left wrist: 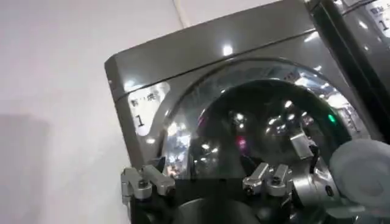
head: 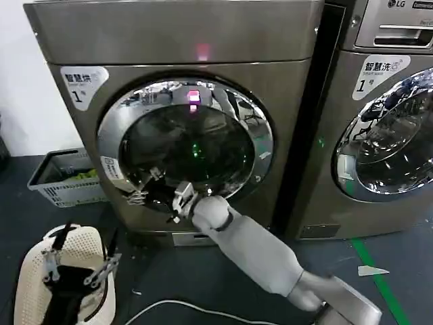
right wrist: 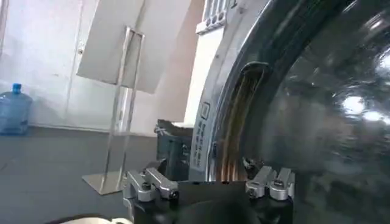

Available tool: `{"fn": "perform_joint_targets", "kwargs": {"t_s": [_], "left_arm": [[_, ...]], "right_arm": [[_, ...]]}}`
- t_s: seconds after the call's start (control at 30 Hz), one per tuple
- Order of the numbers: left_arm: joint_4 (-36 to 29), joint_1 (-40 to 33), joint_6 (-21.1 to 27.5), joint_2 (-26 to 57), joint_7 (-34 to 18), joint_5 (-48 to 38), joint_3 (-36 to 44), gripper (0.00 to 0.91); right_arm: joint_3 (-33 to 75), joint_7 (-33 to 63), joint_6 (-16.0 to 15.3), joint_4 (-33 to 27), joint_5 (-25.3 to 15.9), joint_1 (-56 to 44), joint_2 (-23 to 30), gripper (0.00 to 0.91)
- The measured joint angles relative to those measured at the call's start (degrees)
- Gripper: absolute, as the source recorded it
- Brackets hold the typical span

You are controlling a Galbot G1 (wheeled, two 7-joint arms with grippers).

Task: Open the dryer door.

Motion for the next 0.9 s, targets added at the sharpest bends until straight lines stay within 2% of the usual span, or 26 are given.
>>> {"fn": "perform_joint_targets", "kwargs": {"t_s": [0.23,0.47,0.63,0.8,0.9], "left_arm": [[-0.9,0.7,0.1,-0.5,-0.2,0.1,-1.6,0.907],[-1.3,1.0,0.1,-0.9,-0.5,-0.1,-2.7,0.907],[-1.2,0.7,0.3,-1.1,-0.9,0.0,-3.3,0.907],[-1.1,-0.3,3.6,-1.2,-1.5,-1.8,-6.0,0.907],[-0.7,-1.1,5.2,-0.9,-1.5,-3.0,-8.0,0.907]], "right_arm": [[-0.3,-1.3,0.4,-2.0,0.2,0.9,1.5,0.907],[-0.5,-5.4,2.5,-4.7,1.0,1.7,2.4,0.907],[-1.1,-11.9,4.8,-5.4,4.2,2.1,1.7,0.907],[-1.7,-16.9,5.9,-4.5,5.7,2.2,0.2,0.907],[-2.2,-20.4,7.1,-3.4,8.6,2.0,-1.2,0.907]]}}
